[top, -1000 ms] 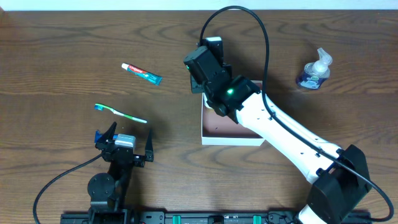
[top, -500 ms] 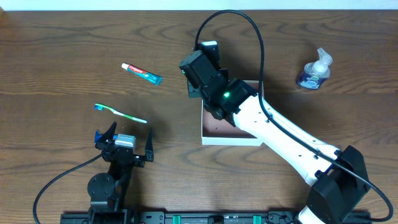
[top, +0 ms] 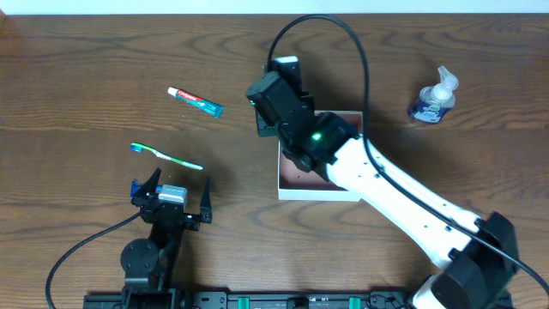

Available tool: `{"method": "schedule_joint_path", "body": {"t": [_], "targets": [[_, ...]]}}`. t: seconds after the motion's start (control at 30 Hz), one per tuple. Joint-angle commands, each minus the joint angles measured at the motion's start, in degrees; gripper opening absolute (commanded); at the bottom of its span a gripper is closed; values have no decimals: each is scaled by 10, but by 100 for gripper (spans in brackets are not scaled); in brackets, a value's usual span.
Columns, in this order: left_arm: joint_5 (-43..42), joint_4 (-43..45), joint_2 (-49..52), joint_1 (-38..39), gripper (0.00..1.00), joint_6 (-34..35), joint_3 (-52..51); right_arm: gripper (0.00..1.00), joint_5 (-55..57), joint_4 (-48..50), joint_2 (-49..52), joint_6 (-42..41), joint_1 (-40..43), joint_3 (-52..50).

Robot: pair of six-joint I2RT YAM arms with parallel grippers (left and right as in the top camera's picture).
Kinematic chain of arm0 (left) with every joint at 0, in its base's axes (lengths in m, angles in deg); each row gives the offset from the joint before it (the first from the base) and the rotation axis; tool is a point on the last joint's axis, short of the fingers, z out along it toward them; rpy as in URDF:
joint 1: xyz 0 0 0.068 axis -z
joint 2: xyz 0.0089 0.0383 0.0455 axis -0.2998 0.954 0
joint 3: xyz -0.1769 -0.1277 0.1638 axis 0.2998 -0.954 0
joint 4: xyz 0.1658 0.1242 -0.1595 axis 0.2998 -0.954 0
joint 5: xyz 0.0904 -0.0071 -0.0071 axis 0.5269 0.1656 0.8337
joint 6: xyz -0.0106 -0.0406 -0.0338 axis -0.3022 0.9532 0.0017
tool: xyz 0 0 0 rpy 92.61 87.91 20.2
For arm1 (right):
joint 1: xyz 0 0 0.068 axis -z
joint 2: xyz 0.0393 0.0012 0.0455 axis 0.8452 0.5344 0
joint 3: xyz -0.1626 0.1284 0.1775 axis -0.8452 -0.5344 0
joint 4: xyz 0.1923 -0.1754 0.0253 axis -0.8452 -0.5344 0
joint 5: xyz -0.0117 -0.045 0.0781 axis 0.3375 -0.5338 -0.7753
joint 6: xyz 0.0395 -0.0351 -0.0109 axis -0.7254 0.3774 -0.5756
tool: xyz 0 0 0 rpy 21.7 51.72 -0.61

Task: Pack container
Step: 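Stand the tube upright in the box's left side and release it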

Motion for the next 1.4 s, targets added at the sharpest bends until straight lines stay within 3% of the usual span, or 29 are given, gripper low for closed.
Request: {"method": "schedule_joint_path", "body": {"t": [0.0,0.27,0.47,0.73,1.37], "targets": [[-6,-18,-3,-3,98,5,-11,55,20,-2,-37,-1,-5,14],[-6,-18,-3,-3,98,5,-11,49,39,-11,-42,4,0,14],[-6,-18,-3,-3,98,5,-11,49,112,-56,-42,3,10,14],[-6,-18,-3,-3,98,5,-11,46,76,-107,-47,-27,55,14],[-6,-18,-3,-3,98,5,-11,48,22,-172,-47,-80,60,14]]}}
